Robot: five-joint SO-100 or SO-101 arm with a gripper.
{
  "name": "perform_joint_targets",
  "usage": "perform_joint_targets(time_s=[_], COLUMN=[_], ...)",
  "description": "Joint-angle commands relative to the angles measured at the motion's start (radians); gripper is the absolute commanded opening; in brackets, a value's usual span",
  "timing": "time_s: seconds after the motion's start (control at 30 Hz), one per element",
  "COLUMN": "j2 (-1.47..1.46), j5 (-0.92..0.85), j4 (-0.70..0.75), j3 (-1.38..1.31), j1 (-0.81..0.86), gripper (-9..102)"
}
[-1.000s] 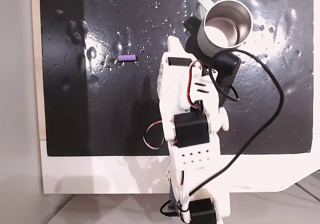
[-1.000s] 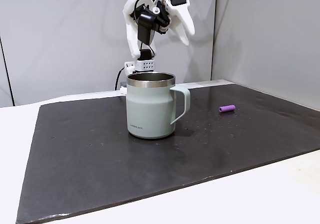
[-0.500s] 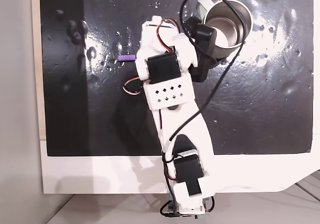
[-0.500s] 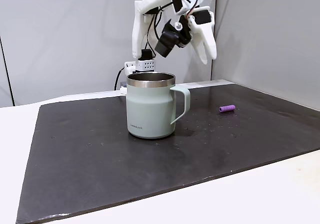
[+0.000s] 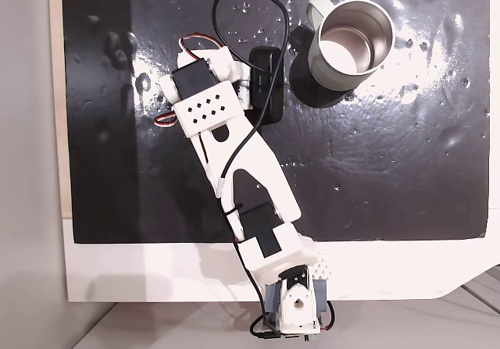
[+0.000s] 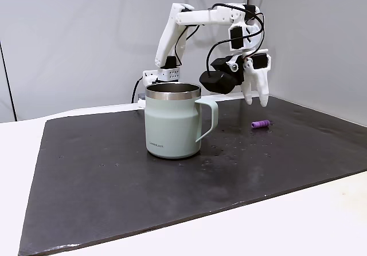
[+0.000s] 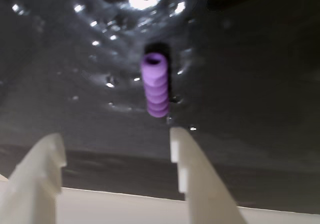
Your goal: Grasp a pengrip and put it in the cup.
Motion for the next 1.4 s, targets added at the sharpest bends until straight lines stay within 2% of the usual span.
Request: perform_joint_targets(time_s=[0.0, 0.77, 1.1, 1.37], j2=[-0.025, -0.282, -0.307, -0.222], j5=[0.006, -0.025, -0.054, -0.058], j4=[-0.025, -0.031, -0.029, -0.008], j3=[-0.1, -0.267, -0.272, -0.275], j1=[-0.023, -0.067, -0.071, -0.066], gripper=[22, 16, 0, 0])
